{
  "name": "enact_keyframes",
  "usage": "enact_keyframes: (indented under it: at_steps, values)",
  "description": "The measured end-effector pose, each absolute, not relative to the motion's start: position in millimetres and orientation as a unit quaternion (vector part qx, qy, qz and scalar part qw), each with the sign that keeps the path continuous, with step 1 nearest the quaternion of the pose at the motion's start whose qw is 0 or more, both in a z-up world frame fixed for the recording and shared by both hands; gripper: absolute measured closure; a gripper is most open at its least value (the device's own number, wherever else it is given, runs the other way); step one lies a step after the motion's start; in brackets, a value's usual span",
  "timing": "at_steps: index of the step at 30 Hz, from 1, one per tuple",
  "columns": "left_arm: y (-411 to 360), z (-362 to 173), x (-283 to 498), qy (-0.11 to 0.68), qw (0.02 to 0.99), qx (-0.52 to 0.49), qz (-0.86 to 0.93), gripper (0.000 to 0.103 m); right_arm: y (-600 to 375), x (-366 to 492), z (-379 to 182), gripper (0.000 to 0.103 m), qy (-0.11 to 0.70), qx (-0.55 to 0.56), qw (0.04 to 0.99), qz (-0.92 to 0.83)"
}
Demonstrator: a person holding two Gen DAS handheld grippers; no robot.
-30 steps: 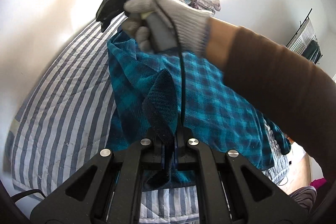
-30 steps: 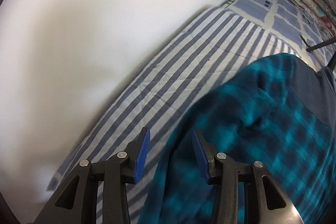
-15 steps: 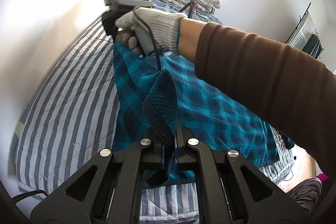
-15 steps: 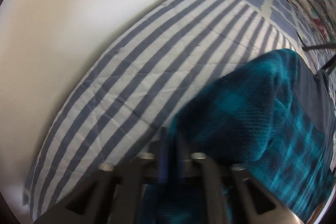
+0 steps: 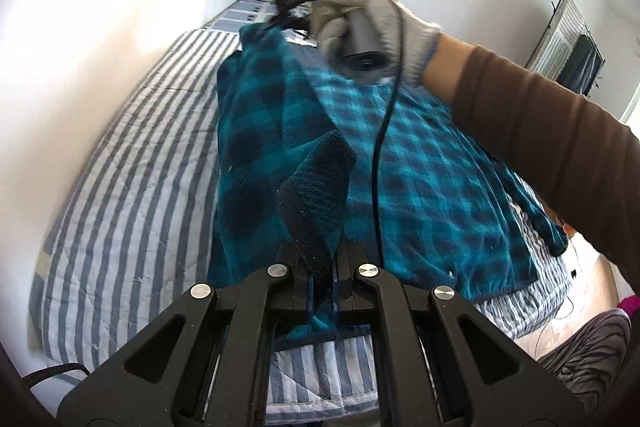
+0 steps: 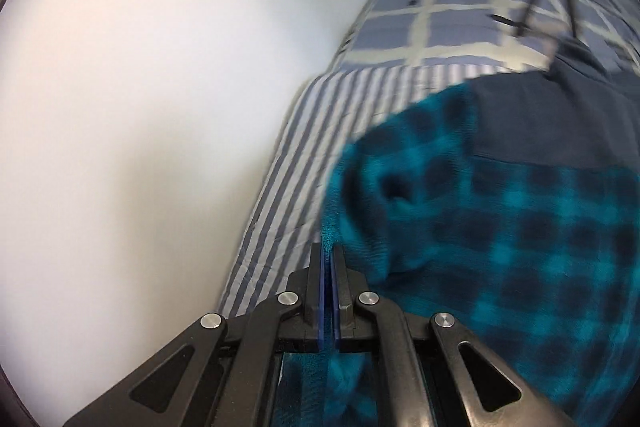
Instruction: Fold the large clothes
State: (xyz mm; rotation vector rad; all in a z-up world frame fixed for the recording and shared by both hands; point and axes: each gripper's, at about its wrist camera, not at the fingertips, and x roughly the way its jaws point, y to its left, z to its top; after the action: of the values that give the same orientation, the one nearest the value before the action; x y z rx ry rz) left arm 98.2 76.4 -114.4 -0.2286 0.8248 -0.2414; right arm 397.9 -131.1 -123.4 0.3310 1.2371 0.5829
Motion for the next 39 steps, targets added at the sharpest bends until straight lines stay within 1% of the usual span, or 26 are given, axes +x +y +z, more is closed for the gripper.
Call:
enact_keyframes:
  at_steps: [6,11,12,14,16,18,19,20,21,22,23,25,27,30,31,33,34,37,39]
  values:
    - [54.8,-116.5,94.8,0.407,0.899,-0.075,-0.141,0.1,-209.8,386.1,-149.7,0.103,0.582,0.181,0.76,0.225]
    - [31.2,-122.7,90.2,0.42,0.892,-0.045,-0.16,0.1,-237.8,373.3,-178.0,0.103,0.602,0.18,0.752,0.201]
    - [29.0,-123.1,89.1,0.421,0.891,-0.039,-0.163,0.1,-240.0,372.7,-182.8,0.097,0.606,0.177,0.75,0.198]
    - [21.2,-124.4,86.5,0.425,0.889,-0.023,-0.171,0.1,-246.4,370.7,-186.4,0.095,0.612,0.173,0.746,0.197]
    - [16.4,-126.0,85.1,0.429,0.886,-0.016,-0.173,0.099,-252.0,363.8,-176.6,0.078,0.607,0.166,0.75,0.204]
    - [15.1,-127.8,81.7,0.434,0.881,-0.018,-0.185,0.093,-258.5,355.8,-158.1,0.076,0.596,0.155,0.759,0.21]
    - [15.8,-127.4,79.6,0.434,0.88,-0.02,-0.19,0.084,-264.9,350.1,-145.1,0.075,0.588,0.155,0.763,0.217]
    - [15.8,-126.6,76.4,0.435,0.878,-0.025,-0.2,0.071,-270.7,344.3,-137.0,0.075,0.583,0.155,0.765,0.223]
    - [14.7,-125.6,73.2,0.436,0.874,-0.028,-0.214,0.064,-279.0,335.0,-123.0,0.072,0.576,0.156,0.769,0.23]
    - [13.1,-124.6,69.7,0.436,0.871,-0.028,-0.223,0.053,-286.6,326.9,-108.0,0.071,0.567,0.154,0.774,0.236]
    - [11.6,-122.9,64.7,0.433,0.871,-0.025,-0.23,0.051,-292.8,319.4,-97.5,0.071,0.56,0.153,0.778,0.241]
    - [9.9,-118.8,57.4,0.429,0.868,-0.027,-0.248,0.05,-310.3,297.2,-66.3,0.068,0.544,0.152,0.786,0.252]
    - [20.6,-115.5,56.6,0.426,0.869,-0.05,-0.248,0.05,-319.2,275.5,-44.4,0.067,0.535,0.151,0.79,0.259]
    - [58.4,-115.7,70.8,0.43,0.871,-0.119,-0.205,0.05,-331.8,231.9,-23.5,0.065,0.526,0.139,0.795,0.27]
    - [70.2,-117.8,76.3,0.433,0.869,-0.141,-0.194,0.05,-335.6,211.2,-19.1,0.063,0.526,0.134,0.795,0.272]
    - [94.5,-125.5,89.2,0.442,0.862,-0.184,-0.167,0.05,-331.4,188.5,-30.9,0.06,0.534,0.124,0.791,0.274]
    - [102.5,-129.8,94.4,0.445,0.861,-0.193,-0.151,0.053,-332.4,171.7,-35.6,0.059,0.539,0.122,0.786,0.276]
    - [120.3,-149.6,111.5,0.469,0.846,-0.222,-0.121,0.058,-331.6,136.5,-61.8,0.059,0.564,0.116,0.769,0.279]
    - [127.2,-167.4,114.9,0.489,0.823,-0.261,-0.122,0.058,-322.4,122.7,-72.2,0.059,0.576,0.093,0.763,0.279]
